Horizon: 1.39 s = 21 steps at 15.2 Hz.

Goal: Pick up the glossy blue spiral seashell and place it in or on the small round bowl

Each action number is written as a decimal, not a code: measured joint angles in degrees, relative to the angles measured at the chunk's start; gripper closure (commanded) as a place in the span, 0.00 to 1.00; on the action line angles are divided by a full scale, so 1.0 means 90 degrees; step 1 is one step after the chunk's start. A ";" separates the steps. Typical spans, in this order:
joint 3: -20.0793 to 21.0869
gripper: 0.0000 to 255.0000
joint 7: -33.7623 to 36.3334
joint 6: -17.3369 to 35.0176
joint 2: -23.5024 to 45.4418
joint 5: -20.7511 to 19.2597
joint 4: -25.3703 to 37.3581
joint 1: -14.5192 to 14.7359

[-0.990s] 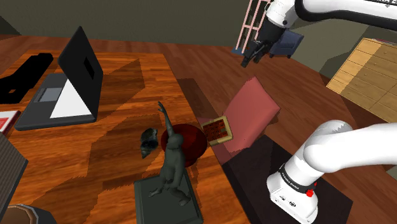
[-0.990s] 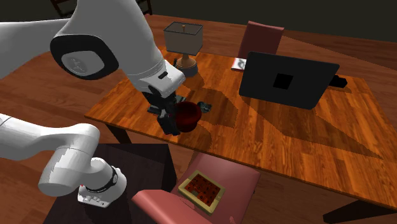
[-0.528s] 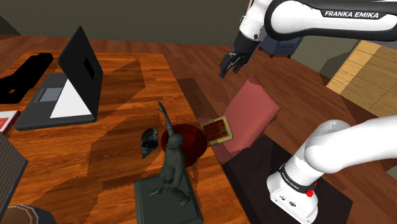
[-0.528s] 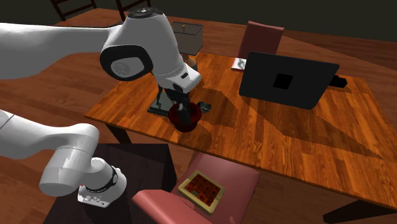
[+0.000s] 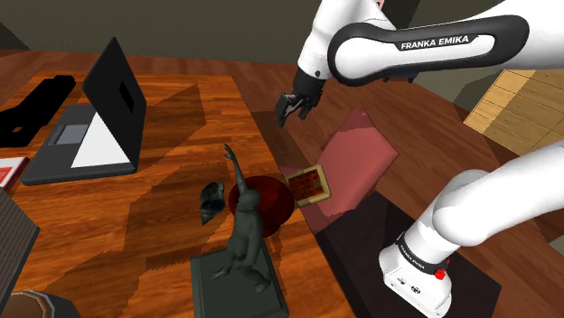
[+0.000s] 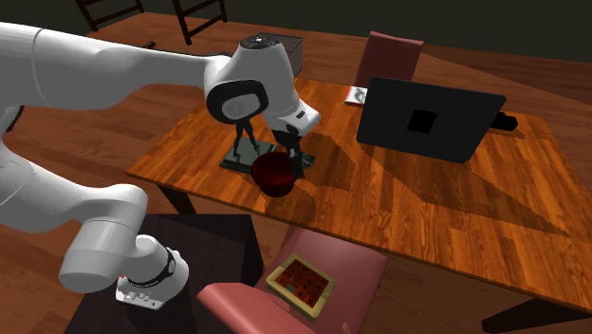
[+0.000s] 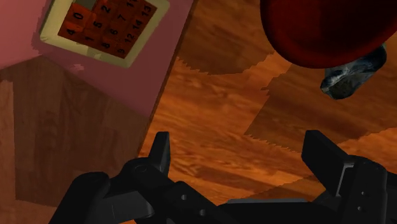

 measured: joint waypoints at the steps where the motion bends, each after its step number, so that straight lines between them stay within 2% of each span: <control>1: 0.0124 0.00 0.0149 0.0092 0.0208 -0.0041 0.0108 0.0002; 6: 0.0659 0.00 0.0892 0.0611 0.1180 -0.0370 0.0487 0.0006; 11: 0.1057 0.00 0.1740 0.0948 0.2444 -0.1076 0.1239 0.0036; 15: 0.1208 0.00 0.2539 0.1114 0.3509 -0.1812 0.1917 0.0291; 21: 0.1086 0.00 0.3337 0.1079 0.4915 -0.2653 0.3072 0.0881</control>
